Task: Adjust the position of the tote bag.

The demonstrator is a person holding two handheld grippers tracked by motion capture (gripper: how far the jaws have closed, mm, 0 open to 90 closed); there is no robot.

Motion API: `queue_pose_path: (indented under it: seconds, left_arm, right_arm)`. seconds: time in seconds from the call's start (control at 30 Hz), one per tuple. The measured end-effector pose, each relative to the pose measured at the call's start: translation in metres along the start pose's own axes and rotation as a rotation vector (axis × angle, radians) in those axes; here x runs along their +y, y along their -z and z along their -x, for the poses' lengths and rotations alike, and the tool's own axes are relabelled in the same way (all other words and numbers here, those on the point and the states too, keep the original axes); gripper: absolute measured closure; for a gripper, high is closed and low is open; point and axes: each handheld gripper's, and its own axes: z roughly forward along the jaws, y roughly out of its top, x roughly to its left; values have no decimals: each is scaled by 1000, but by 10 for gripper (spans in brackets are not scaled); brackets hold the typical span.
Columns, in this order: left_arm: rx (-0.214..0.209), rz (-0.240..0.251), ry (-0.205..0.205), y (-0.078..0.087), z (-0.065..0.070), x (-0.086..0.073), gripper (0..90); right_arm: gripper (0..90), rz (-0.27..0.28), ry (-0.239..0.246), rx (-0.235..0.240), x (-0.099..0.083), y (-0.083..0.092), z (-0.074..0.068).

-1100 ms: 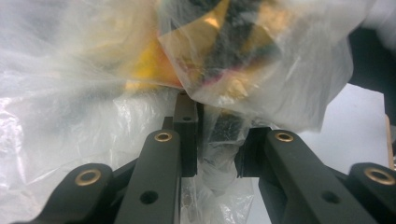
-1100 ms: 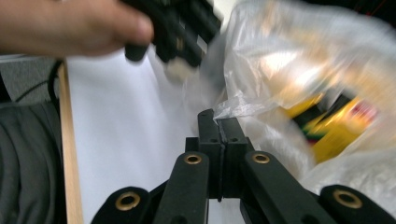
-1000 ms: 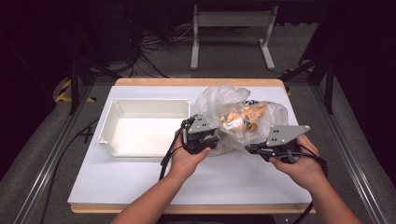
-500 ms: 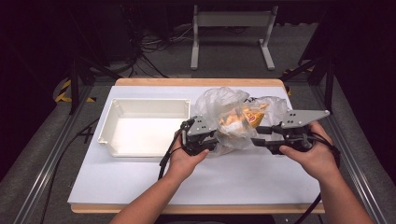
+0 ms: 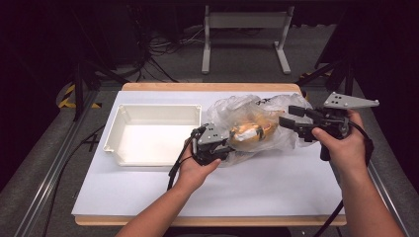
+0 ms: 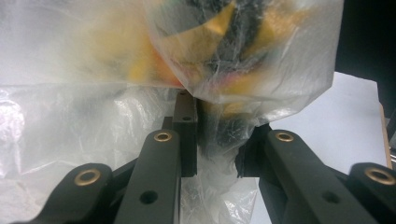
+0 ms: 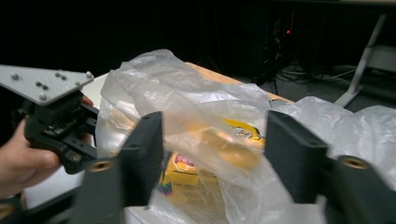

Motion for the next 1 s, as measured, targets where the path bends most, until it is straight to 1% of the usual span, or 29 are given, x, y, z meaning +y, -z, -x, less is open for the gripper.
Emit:
queue_pose_path:
  seconds: [0.07,0.13,0.17,0.2,0.27,0.33,0.37,0.4,0.43,0.5,0.53,0.57,0.6,0.63,0.67,0.7,0.73,0.8,0.83,0.87,0.9,0.97,1.0]
  left_arm:
    - [-2,0,0,0,0,0,745]
    - [0,-1,-1,0,0,0,745]
    - [0,-1,0,0,0,0,745]
    - [1,-1,0,0,1,0,745]
    - [1,-3,-2,0,1,0,745]
    - [2,-3,-3,0,1,0,745]
    - [2,-4,-3,0,1,0,745]
    - [4,-4,-3,0,1,0,745]
    - [4,-4,-3,0,1,0,745]
    - [4,-4,-3,0,1,0,745]
    - [4,-3,-2,0,1,0,744]
    - [3,-3,0,0,1,0,744]
    - [4,-3,0,0,1,0,744]
    - [4,-3,0,0,1,0,744]
    - [4,-3,0,0,1,0,744]
    - [7,-3,-2,1,1,0,743]
    - [6,-3,-2,1,1,-1,742]
    - [6,1,-1,1,1,-1,741]
    - [6,2,0,1,1,-1,740]
    - [8,2,2,1,1,-1,739]
    - [12,0,3,2,0,-1,739]
    - [10,2,6,2,0,-1,739]
    - [10,3,6,2,0,-1,739]
  right_arm:
    - [477,32,-36,24,3,4,2]
    - [526,54,-40,25,6,9,2]
    - [554,57,-23,16,8,12,1]
    - [561,57,-11,6,11,15,0]
    - [614,71,8,-16,15,19,-2]
    - [680,83,35,-66,21,23,-3]
    - [746,76,46,-95,23,24,-4]
    - [787,64,56,-110,24,24,-4]
    - [823,36,71,-126,25,22,-4]
    - [858,-26,95,-124,22,14,-6]
    - [861,-44,105,-115,21,11,-7]
    - [858,-75,119,-95,18,6,-9]
    - [845,-118,130,-65,15,0,-13]
    - [845,-118,130,-65,15,0,-13]
    - [828,-143,141,-51,12,-4,-15]
    - [770,-191,162,-15,4,-13,-20]
    - [749,-206,166,-12,1,-16,-20]
    - [734,-216,169,-16,-1,-17,-20]
    - [664,-238,176,-49,-5,-20,-18]
    - [583,-244,176,-65,-7,-20,-17]
    - [487,-242,172,-76,-9,-20,-16]
    - [339,-224,180,-96,-11,-21,-14]
    - [305,-221,191,-111,-11,-22,-13]
